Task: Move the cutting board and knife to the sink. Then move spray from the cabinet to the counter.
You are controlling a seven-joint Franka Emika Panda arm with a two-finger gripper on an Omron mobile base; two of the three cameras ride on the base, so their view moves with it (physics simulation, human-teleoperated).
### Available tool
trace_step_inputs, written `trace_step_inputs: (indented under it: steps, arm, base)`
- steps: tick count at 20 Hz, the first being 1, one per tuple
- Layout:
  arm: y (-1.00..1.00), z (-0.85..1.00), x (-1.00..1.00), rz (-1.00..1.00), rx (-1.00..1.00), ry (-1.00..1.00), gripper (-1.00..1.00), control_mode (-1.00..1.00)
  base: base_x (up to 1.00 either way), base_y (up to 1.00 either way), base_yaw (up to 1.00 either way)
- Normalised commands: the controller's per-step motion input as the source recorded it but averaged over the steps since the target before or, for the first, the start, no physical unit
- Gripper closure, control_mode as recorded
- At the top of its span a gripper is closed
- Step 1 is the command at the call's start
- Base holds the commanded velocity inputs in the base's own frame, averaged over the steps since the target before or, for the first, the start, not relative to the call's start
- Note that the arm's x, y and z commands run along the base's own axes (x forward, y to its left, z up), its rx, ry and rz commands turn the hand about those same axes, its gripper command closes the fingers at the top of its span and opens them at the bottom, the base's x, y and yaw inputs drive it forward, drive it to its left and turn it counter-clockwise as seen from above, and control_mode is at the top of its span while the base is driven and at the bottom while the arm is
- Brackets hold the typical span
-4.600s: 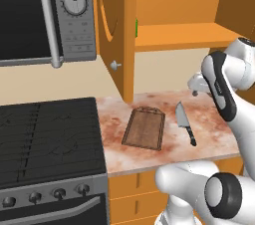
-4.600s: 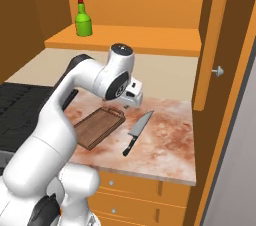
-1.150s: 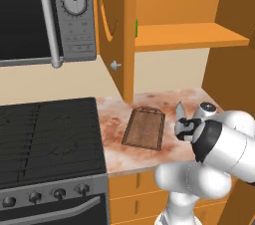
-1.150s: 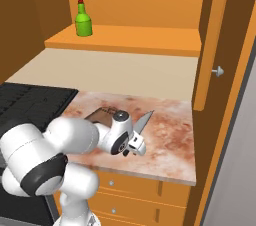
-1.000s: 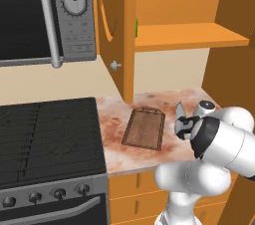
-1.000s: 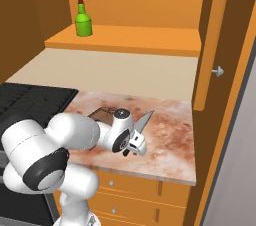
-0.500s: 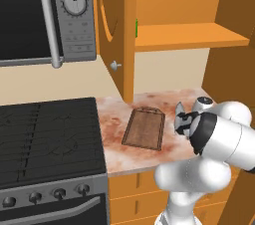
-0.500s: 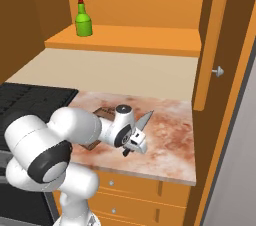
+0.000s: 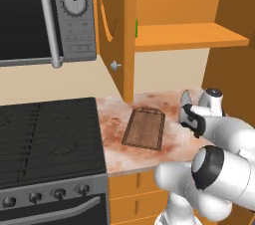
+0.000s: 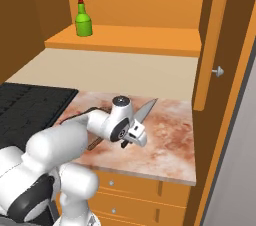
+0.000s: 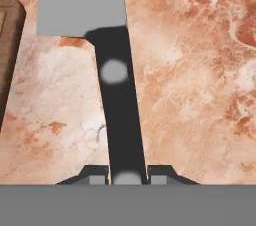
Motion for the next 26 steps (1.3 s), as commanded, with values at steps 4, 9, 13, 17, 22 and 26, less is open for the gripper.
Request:
trace_step_inputs:
  steps: [4, 9, 13, 17, 22, 26]
  arm:
    - [0.12, 1.00, -0.54, -0.11, 0.00, -0.03, 1.00, -1.00]
    - [0.10, 0.70, -0.51, -0.21, -0.01, -0.02, 1.00, -1.00]
    - [0.05, 0.45, -0.30, -0.15, 0.00, -0.25, 1.00, -1.00]
    - [0.00, 0.04, -0.01, 0.00, 0.00, -0.04, 1.00, -1.00]
    - [0.00, 0.00, -0.13, 0.00, 0.00, -0.01, 1.00, -1.00]
    - [0.01, 0.00, -0.25, 0.02, 0.00, -0.05, 1.00, 1.00]
  base:
    - [0.00, 0.00, 0.00]
    - [0.00, 0.00, 0.00]
    - [0.00, 0.00, 0.00]
    - [0.00, 0.00, 0.00]
    - [0.00, 0.00, 0.00]
    - [-0.75, 0.00, 0.16]
